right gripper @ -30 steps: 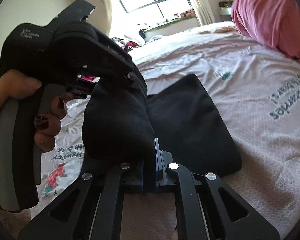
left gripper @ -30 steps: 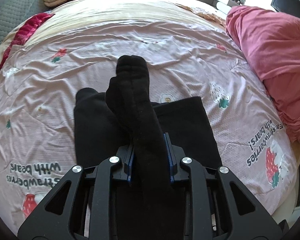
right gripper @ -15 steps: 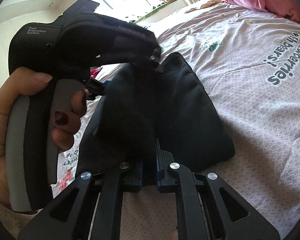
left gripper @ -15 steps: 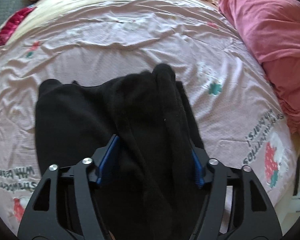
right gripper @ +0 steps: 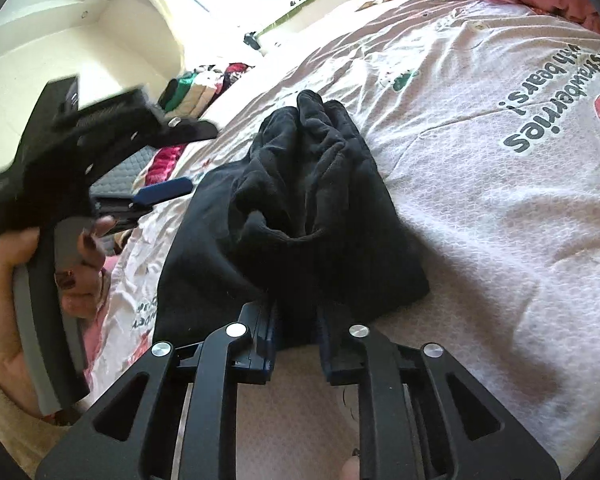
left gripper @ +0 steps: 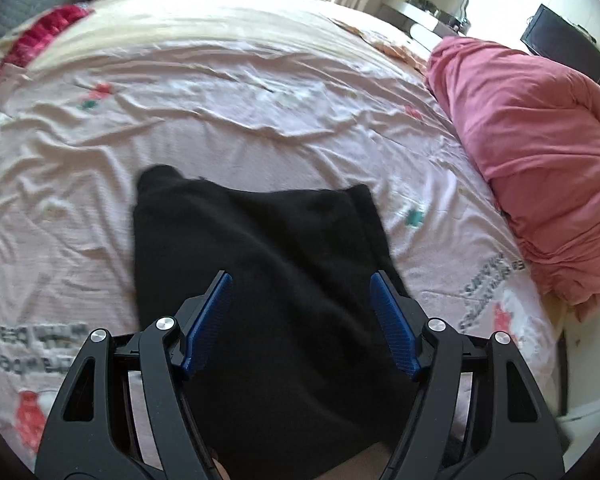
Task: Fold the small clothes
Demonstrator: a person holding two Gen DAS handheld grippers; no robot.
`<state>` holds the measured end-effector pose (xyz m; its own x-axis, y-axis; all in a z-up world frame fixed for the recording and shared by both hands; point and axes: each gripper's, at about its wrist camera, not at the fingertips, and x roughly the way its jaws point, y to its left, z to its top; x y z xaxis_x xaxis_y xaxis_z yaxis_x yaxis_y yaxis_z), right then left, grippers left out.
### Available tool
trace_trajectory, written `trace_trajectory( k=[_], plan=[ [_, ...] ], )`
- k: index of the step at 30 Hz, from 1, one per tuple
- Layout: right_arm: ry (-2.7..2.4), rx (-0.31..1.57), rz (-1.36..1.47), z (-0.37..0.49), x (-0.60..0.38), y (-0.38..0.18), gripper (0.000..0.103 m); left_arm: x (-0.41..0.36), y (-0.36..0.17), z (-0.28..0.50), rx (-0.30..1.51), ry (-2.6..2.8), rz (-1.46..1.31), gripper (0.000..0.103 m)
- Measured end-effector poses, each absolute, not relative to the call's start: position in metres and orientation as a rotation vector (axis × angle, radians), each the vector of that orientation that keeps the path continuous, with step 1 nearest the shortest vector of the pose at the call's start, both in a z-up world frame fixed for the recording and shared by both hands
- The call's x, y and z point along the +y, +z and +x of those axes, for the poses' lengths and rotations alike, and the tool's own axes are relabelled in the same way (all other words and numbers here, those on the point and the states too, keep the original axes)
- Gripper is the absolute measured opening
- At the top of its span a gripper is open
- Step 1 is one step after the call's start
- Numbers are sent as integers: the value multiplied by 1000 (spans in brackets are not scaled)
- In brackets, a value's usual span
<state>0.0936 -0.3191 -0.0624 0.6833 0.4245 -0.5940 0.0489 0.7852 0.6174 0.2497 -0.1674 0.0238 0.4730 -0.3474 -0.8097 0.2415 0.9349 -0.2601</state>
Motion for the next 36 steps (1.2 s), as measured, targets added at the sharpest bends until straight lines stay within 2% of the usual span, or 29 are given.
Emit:
trace_trajectory(
  k=[4, 8, 14, 18, 22, 28, 30, 31, 36],
  plan=[
    [208, 794, 619, 96, -333, -40, 32, -147, 23, 239, 980, -307, -55, 63],
    [229, 766, 566, 107, -349, -12, 38, -129, 16, 226, 940, -261, -10, 63],
    [285, 778, 433, 154, -349, 8, 39, -120, -4, 214, 958, -245, 28, 63],
    [318, 873, 349, 193, -337, -7, 39, -122, -9, 207, 935, -233, 49, 63],
    [353, 952, 397, 224, -326, -31, 38, -125, -8, 202, 915, -223, 71, 63],
    [346, 989, 378, 237, -317, -44, 39, -128, -7, 200, 902, -226, 78, 63],
    [362, 972, 358, 238, -313, -44, 29, -128, -7, 199, 900, -227, 74, 63],
    [373, 962, 345, 237, -311, -43, 19, -128, -6, 199, 898, -227, 71, 63],
    [383, 836, 247, 225, -303, -18, 14, -126, -1, 196, 893, -242, 32, 63]
  ],
)
